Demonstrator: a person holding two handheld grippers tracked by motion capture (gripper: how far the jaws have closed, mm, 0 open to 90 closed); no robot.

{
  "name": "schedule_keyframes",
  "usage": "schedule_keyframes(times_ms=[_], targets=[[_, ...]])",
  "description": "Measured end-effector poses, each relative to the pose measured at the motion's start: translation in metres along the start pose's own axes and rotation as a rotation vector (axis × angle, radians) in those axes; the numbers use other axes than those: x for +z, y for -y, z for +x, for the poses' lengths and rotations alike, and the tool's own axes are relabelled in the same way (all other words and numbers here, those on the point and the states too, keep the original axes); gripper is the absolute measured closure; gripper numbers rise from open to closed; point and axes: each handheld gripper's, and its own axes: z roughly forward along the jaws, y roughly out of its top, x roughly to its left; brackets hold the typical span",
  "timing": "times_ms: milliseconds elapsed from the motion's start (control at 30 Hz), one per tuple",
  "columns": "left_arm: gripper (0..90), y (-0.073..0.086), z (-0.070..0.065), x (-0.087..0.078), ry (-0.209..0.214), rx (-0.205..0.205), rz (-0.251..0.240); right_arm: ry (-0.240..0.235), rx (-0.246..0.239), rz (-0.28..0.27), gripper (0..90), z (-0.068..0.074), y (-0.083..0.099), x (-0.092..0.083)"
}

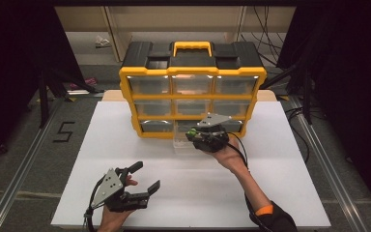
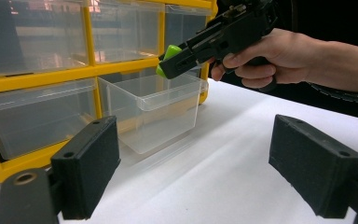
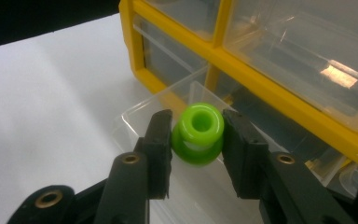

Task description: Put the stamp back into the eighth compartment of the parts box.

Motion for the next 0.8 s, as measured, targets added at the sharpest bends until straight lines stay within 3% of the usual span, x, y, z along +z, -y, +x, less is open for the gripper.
schedule_keyframes(times_ms=[67, 200, 367, 800], targets=[[15.5, 0.0, 0.0, 0.0, 0.0, 0.001, 0.0, 0.002, -0.003, 0.006, 63.9, 0.0, 0.001, 0.001], [15.5, 0.0, 0.0, 0.0, 0.001, 0.001, 0.0, -0.016, 0.039, 0.003, 47.8, -0.002, 0.002, 0.002], [15.6, 0.0, 0.0, 0.0, 0.001, -0.001, -0.001, 0.004, 0.053, -0.015, 39.3, 0.0, 0.0, 0.0], [15.5, 0.0, 0.0, 0.0, 0.001, 0.002, 0.002, 0.004, 0.035, -0.054, 31.7, 0.014, -0.003, -0.008]])
